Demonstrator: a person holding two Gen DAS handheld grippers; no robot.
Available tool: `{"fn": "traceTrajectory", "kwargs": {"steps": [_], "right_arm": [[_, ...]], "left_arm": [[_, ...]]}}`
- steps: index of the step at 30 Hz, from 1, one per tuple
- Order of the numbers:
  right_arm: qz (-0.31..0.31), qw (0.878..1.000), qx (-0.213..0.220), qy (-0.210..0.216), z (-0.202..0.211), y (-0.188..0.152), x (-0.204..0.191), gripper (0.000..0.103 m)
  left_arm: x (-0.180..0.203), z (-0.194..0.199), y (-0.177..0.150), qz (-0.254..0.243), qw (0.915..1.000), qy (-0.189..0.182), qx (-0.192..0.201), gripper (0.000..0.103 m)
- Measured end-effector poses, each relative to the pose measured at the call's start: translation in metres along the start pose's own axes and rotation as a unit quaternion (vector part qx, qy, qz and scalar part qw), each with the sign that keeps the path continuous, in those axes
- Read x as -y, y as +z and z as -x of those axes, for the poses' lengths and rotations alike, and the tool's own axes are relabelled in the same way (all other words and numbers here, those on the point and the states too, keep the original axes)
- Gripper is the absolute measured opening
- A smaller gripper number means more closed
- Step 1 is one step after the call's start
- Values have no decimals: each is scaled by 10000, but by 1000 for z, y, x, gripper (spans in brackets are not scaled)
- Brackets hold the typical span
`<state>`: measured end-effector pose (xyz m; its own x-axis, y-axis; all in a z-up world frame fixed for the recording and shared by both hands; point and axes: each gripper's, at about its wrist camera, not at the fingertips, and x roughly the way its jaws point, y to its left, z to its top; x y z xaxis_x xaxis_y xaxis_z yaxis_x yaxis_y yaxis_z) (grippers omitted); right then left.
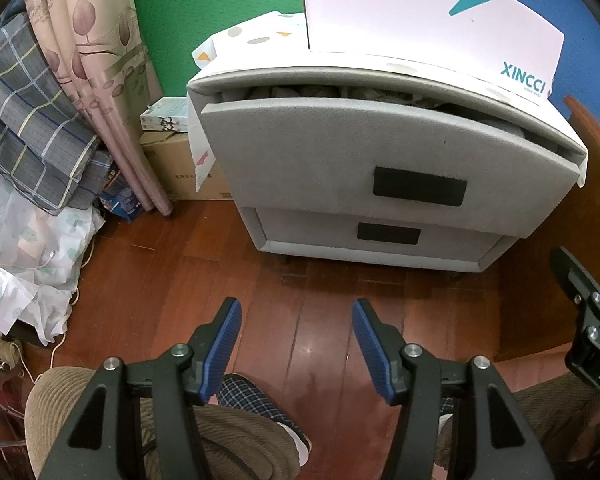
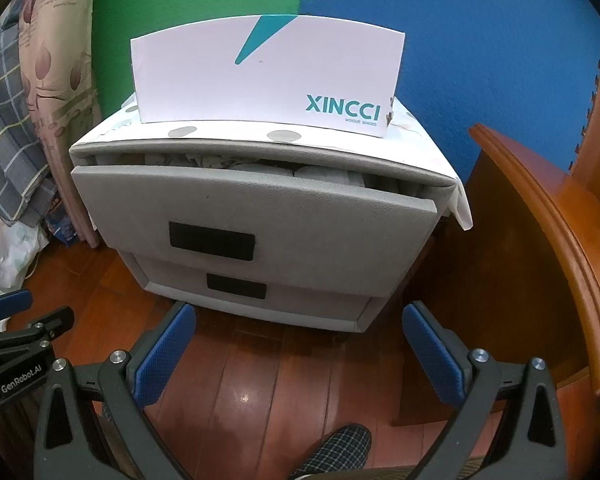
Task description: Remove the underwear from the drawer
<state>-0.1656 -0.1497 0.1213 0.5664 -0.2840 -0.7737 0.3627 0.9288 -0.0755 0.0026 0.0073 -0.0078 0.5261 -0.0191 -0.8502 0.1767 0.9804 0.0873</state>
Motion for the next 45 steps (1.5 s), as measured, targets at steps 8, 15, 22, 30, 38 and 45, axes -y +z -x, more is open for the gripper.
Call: {"fn": "traceTrajectory", "kwargs": {"steps": [8, 15, 22, 30, 38, 45], "right_arm": [[-149, 9999, -65, 21, -3, 2, 7, 102], [-374, 9992, -137, 64, -6, 2, 16, 103], [-572, 9981, -204, 103, -9, 3, 24, 103], [-668, 9972, -312, 150, -13, 3, 28, 103], [-822, 9956, -395, 216, -17, 2, 35, 103], [-797, 9958, -419, 190, -19, 1, 34, 103]], "left_arm": [[-1, -1, 8, 57, 9999, -94, -2, 59], [-21, 2, 34, 725, 9918, -1045, 141, 59], [-53, -9, 81, 1842, 9619, -2005, 228, 66], [-74, -44, 119, 2833, 9307, -2311, -86, 69], [-72, -78, 129, 3219, 9162, -2350, -416, 69], [-78, -98, 131, 3441, 9072, -2368, -496, 82]]}}
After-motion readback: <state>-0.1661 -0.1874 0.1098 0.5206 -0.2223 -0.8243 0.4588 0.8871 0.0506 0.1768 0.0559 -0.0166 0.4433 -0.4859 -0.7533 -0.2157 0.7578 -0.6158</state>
